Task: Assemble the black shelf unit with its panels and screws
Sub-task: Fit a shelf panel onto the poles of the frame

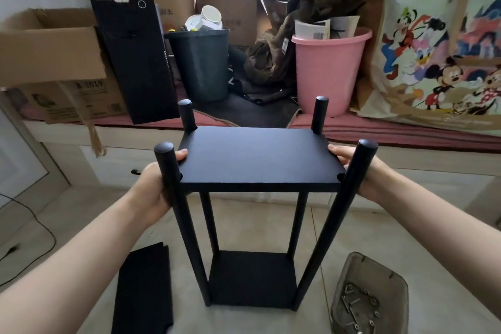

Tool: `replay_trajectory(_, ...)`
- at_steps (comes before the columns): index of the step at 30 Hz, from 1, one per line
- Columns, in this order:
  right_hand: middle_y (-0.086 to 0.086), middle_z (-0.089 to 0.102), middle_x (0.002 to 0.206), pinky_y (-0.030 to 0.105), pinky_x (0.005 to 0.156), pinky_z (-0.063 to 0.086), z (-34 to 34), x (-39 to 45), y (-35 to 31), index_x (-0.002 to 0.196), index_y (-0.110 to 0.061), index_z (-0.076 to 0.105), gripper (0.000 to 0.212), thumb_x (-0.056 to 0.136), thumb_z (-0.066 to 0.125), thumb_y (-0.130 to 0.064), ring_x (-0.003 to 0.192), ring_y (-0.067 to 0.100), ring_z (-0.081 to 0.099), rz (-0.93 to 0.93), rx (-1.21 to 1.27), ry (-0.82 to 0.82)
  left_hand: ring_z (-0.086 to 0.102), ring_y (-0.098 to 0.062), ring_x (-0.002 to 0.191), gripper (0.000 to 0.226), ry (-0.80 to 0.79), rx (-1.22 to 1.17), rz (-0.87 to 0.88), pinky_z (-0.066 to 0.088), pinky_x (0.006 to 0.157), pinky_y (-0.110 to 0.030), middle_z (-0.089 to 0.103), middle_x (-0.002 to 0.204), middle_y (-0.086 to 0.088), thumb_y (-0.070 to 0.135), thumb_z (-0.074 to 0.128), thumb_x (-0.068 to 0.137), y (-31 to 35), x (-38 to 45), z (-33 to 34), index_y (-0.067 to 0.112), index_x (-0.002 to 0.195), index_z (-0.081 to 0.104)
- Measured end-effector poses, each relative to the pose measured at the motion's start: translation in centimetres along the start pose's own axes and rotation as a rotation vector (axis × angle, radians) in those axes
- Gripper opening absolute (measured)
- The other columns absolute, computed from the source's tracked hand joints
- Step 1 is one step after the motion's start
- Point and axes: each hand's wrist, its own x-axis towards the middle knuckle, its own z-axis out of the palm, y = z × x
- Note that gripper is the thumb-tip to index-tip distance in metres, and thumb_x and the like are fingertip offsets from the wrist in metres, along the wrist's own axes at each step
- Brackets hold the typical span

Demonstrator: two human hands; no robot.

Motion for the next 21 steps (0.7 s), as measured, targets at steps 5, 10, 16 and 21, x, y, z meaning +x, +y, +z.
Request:
replay_trajectory(5,0.005,0.072,0.079,0.03,0.057,0.051,0.1,0.0,0.2,0.104,-0.006,0.067,0.019,0.098,0.057,-0.021,0.062,0.017,0.067,0.025,-0.047,0.046,0.074,-0.015,0.082,0.031,0.013,0.068,0.006,0.058,0.064,-0.027,0.076,0.098,-0.006,0.029,0.065,0.087,-0.6,0.1,-0.5,0.009,0.11,0.07)
replay_trajectory(10,0.005,0.068,0.07,0.022,0.043,0.047,0.7,-0.9,0.7,0.088,-0.007,0.065,0.02,0.098,0.055,-0.021,0.052,0.015,0.064,0.077,-0.024,0.087,0.073,-0.016,0.085,0.027,0.052,0.075,-0.009,0.051,0.082,-0.034,0.075,0.102,-0.006,0.028,0.063,0.093,-2.5,0.1,-1.1,0.01,0.111,0.072)
replay_trajectory(16,0.008,0.058,0.084,0.032,0.063,0.044,1.9,-1.0,1.1,0.079,-0.011,0.057,0.02,0.097,0.053,-0.02,0.07,0.022,0.054,0.116,0.077,0.208,0.071,-0.016,0.081,0.022,0.107,0.051,0.027,0.051,0.082,-0.033,0.074,0.095,-0.004,0.026,0.061,0.095,-3.0,0.0,-0.5,0.009,0.108,0.07)
replay_trajectory(21,0.007,0.059,0.082,0.031,0.06,0.044,2.1,-1.1,1.6,0.082,-0.01,0.057,0.021,0.099,0.05,-0.02,0.068,0.021,0.056,0.105,0.118,0.213,0.07,-0.015,0.077,0.02,0.104,0.051,0.04,0.05,0.076,-0.032,0.073,0.087,-0.001,0.026,0.059,0.096,-3.1,-0.1,-0.3,0.01,0.106,0.067)
